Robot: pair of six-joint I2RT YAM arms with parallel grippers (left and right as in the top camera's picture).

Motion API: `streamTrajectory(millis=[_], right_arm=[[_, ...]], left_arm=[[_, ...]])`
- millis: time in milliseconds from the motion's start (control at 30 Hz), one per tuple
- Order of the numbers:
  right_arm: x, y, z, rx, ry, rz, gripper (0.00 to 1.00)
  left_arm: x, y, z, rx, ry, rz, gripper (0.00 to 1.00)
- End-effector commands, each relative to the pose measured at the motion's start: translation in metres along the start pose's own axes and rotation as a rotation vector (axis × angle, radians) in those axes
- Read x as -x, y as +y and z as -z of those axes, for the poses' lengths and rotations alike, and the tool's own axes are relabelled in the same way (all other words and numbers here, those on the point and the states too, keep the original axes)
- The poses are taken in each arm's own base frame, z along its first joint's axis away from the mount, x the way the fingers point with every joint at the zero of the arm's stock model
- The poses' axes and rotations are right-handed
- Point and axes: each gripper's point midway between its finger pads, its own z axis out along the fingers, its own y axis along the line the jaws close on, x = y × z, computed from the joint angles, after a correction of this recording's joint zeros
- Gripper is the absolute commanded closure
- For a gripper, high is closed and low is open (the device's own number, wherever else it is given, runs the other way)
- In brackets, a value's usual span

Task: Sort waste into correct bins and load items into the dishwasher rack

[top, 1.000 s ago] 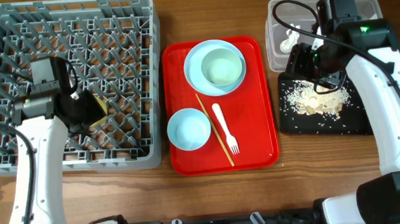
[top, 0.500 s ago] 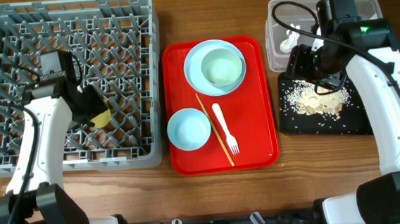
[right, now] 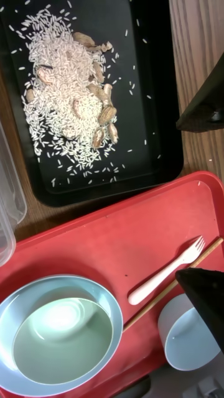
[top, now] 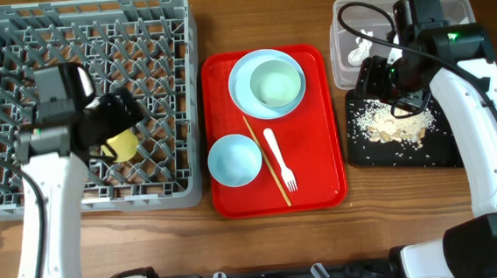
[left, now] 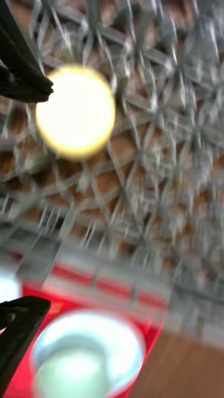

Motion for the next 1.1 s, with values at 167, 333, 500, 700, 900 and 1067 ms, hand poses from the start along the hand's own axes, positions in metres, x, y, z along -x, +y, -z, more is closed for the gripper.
streamTrajectory(millis=[167, 333, 500, 700, 900, 1067], right_arm=[[0.001, 0.0, 0.009, 0.005, -0.029, 0.008, 0.29], [0.001, 0.0, 0.009, 0.005, -0.029, 0.008, 0.28], [0.001, 0.0, 0.009, 0.005, -0.029, 0.008, 0.28], [0.001, 0.0, 0.009, 0.005, -0.029, 0.007, 0.28], [0.001, 0.0, 0.009, 0.005, -0.029, 0.008, 0.28], [0.001, 0.0, 0.009, 0.005, -0.029, 0.008, 0.28]], left_arm=[[-0.077, -0.119, -0.005, -0.227, 0.166, -0.326, 0.0], [-0.14, -0.16, -0.04, -0.239, 0.318, -0.494, 0.03], [-0.19, -0.181, -0.074, -0.227, 0.41, -0.606, 0.18], [-0.229, -0.173, -0.106, -0.132, 0.49, -0.688, 0.45], [-0.233, -0.166, -0.115, -0.077, 0.486, -0.715, 0.96], [-0.215, -0.169, -0.098, -0.091, 0.446, -0.695, 0.96]])
